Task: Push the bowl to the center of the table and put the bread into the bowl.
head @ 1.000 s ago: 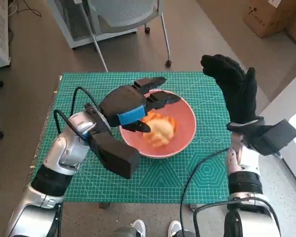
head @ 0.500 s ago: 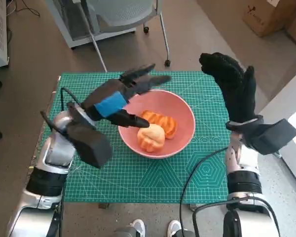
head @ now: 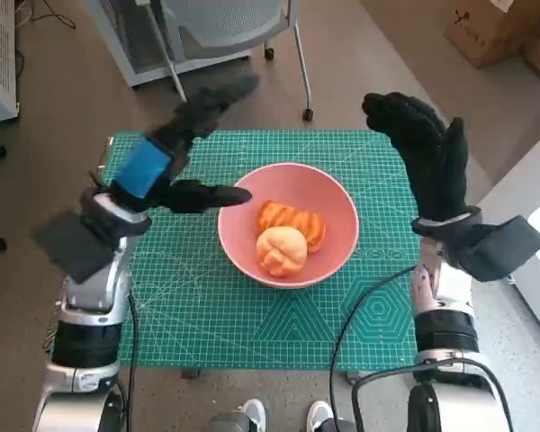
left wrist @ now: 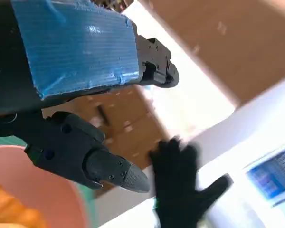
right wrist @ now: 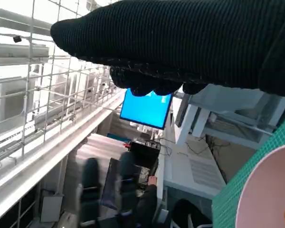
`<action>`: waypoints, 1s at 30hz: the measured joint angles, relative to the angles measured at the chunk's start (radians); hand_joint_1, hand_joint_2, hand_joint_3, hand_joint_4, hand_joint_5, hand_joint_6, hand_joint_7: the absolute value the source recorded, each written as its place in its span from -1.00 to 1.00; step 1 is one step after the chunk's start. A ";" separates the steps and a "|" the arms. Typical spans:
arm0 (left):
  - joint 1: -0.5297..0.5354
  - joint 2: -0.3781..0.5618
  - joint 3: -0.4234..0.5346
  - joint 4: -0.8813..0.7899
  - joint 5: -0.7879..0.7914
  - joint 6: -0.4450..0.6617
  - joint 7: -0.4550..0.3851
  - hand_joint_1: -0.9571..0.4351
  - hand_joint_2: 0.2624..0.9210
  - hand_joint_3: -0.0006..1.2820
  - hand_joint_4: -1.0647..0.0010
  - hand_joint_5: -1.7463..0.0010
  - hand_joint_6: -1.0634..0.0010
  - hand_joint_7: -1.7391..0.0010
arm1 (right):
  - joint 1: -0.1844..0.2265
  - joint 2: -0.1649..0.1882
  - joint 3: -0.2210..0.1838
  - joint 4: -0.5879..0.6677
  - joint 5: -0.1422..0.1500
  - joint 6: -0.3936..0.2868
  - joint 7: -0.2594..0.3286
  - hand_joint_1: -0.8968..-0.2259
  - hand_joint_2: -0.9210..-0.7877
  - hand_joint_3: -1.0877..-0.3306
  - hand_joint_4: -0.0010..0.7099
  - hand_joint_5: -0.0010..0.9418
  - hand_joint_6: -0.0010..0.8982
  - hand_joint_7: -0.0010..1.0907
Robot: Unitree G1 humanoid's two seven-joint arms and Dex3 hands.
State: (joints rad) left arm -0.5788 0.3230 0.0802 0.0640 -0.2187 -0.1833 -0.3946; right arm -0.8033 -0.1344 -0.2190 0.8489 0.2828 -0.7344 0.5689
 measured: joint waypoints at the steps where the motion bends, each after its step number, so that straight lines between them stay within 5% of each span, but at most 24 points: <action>1: 0.003 -0.009 0.007 -0.011 -0.012 0.007 0.008 -0.32 0.99 -0.92 0.81 1.00 0.99 0.34 | 0.000 0.000 0.000 -0.001 0.000 0.000 0.000 0.04 -1.00 0.53 -0.27 -0.99 -0.11 -0.99; 16: 0.018 -0.117 0.075 -0.044 -0.135 0.033 0.062 -0.27 0.93 -0.88 0.81 0.99 1.00 0.20 | -0.013 0.001 0.005 -0.029 0.008 0.017 0.000 0.17 -1.00 0.52 -0.27 -0.99 -0.08 -0.98; 30: 0.015 -0.121 0.079 -0.011 -0.133 0.033 0.053 -0.23 0.91 -0.86 0.83 1.00 1.00 0.15 | -0.020 0.001 0.005 -0.042 0.008 0.018 -0.003 0.16 -1.00 0.50 -0.25 -0.99 -0.07 -0.98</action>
State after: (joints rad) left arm -0.5635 0.2024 0.1592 0.0530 -0.3513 -0.1508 -0.3413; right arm -0.8232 -0.1337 -0.2136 0.8068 0.2911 -0.7164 0.5662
